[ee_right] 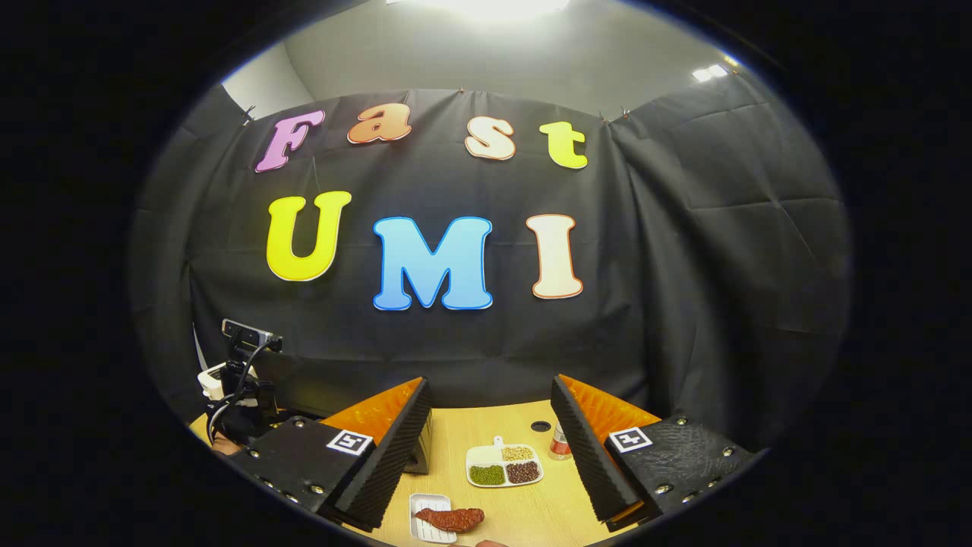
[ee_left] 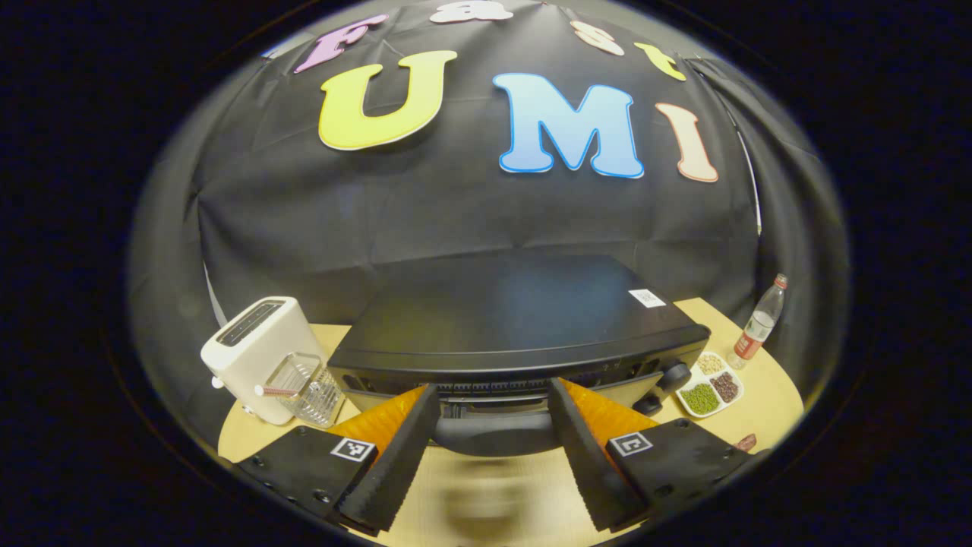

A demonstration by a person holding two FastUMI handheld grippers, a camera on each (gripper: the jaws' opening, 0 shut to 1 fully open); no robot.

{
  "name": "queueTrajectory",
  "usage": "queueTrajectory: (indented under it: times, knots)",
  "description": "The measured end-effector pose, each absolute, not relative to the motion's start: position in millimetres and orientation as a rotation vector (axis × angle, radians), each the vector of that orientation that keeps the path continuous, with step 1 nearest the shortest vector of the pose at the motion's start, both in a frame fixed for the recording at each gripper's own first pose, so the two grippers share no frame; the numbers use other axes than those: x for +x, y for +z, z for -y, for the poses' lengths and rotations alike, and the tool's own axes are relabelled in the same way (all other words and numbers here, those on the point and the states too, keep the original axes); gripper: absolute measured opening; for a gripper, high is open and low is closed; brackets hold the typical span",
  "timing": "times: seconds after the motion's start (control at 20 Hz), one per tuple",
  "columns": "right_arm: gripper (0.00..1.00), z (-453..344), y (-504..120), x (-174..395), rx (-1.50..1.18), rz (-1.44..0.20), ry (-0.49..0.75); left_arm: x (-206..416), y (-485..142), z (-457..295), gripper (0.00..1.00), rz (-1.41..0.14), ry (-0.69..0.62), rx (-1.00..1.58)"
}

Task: Open the electric oven with the left hand, put the food in, and close the electric oven.

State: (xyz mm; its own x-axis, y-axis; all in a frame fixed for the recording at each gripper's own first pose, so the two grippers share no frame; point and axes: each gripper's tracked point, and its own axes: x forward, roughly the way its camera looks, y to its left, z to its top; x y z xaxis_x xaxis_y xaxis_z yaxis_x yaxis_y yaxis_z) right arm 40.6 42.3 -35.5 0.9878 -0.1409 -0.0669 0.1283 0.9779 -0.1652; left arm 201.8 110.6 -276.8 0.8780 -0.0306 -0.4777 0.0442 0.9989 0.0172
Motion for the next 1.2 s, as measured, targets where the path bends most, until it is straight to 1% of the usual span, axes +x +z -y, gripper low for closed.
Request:
queueTrajectory:
  times: [0.1,0.15,0.25,0.3,0.35,0.4,0.45,0.5,0.55,0.6,0.9,0.95,1.0,1.1,1.2]
  knots:
    - [0.97,-43.4,-36.7,38.8,-0.161,-0.081,-0.128,190.4,-282.0,-111.9,1.00,-0.507,-0.035,0.030]
    - [0.97,-43.8,-37.6,38.7,-0.160,-0.082,-0.127,184.6,-286.0,-112.5,0.96,-0.513,-0.038,0.027]
    - [0.97,-44.9,-38.8,37.7,-0.153,-0.086,-0.124,178.4,-285.7,-111.3,0.96,-0.520,-0.042,0.027]
    - [0.97,-46.1,-38.1,37.0,-0.150,-0.085,-0.123,176.8,-286.3,-111.1,1.00,-0.526,-0.043,0.028]
    - [0.97,-46.6,-38.1,35.3,-0.150,-0.085,-0.121,171.3,-287.7,-111.3,0.96,-0.528,-0.043,0.026]
    - [0.97,-47.4,-37.2,34.2,-0.151,-0.083,-0.119,167.5,-289.3,-111.0,1.00,-0.533,-0.044,0.025]
    - [0.97,-47.8,-37.4,33.7,-0.152,-0.082,-0.118,163.7,-291.3,-110.6,0.96,-0.535,-0.045,0.026]
    - [0.97,-47.9,-36.8,32.0,-0.152,-0.081,-0.118,159.2,-293.2,-110.4,1.00,-0.539,-0.047,0.029]
    - [0.97,-48.1,-37.9,30.5,-0.152,-0.082,-0.117,153.8,-296.0,-110.6,1.00,-0.544,-0.047,0.030]
    - [0.97,-47.8,-38.1,29.2,-0.153,-0.083,-0.117,149.2,-298.1,-109.9,0.96,-0.550,-0.049,0.031]
    - [0.97,-49.2,-41.8,24.9,-0.163,-0.096,-0.114,123.8,-314.6,-109.0,0.96,-0.590,-0.064,0.028]
    - [0.97,-50.2,-42.2,24.0,-0.165,-0.097,-0.113,120.1,-317.7,-108.9,1.00,-0.596,-0.068,0.027]
    - [0.97,-51.4,-42.2,23.4,-0.168,-0.098,-0.110,117.2,-320.8,-108.7,0.96,-0.596,-0.069,0.028]
    - [0.97,-54.2,-42.6,23.3,-0.176,-0.101,-0.103,110.1,-327.0,-108.7,1.00,-0.604,-0.072,0.039]
    - [0.97,-57.0,-43.2,22.0,-0.183,-0.105,-0.096,102.5,-333.0,-108.5,0.92,-0.616,-0.074,0.039]
